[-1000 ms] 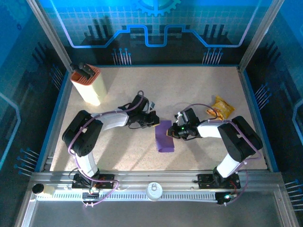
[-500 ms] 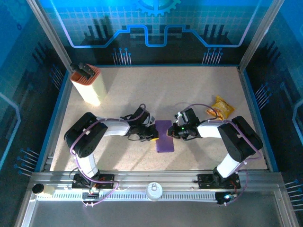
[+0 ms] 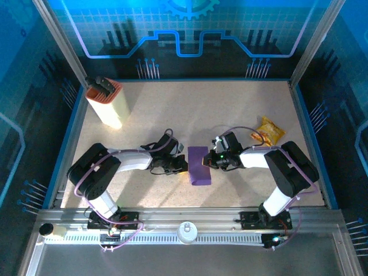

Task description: Fold a paper plane with a square sheet of paper (pick it up from the middle)

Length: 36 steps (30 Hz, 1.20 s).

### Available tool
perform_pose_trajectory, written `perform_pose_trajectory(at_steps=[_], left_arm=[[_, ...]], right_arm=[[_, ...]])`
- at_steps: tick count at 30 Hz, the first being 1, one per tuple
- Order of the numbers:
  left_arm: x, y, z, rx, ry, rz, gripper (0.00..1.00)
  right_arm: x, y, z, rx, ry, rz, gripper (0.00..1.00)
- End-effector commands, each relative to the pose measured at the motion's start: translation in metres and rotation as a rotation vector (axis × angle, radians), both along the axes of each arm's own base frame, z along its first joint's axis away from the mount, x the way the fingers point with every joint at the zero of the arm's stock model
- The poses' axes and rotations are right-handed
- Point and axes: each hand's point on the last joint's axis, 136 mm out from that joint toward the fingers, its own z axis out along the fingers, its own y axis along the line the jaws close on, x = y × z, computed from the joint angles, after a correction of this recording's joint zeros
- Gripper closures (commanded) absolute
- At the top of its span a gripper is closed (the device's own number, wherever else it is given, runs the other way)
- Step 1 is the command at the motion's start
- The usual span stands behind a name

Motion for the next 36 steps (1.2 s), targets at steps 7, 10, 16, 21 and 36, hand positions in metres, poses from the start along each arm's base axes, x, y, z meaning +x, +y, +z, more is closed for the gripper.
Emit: perform_pose_trajectory(at_steps=[7, 10, 16, 21, 36], left_arm=[[0.000, -0.041, 0.020, -0.104, 0.003, -0.016, 1.00], [-0.010, -0.039, 0.005, -0.070, 0.027, -0.026, 1.00], [-0.036, -0.006, -0.032, 0.046, 0.063, -0.035, 1.00], [-0.056, 0.015, -0.041, 0.083, 0.073, -0.048, 1.00], [-0.010, -0.020, 0.029, -0.086, -0.075, -0.005, 1.00]], right_arm=[[-0.051, -0.043, -0.055, -0.238, 0.217, -0.034, 0.94], [-0.052, -0.044, -0.055, -0.240, 0.217, -0.035, 0.94], [-0.053, -0.044, -0.056, -0.246, 0.219, -0.027, 0.94], [-0.054, -0.045, -0.057, -0.250, 0.220, -0.029, 0.94], [-0.053, -0.044, -0.056, -0.247, 0.220, -0.029, 0.94]])
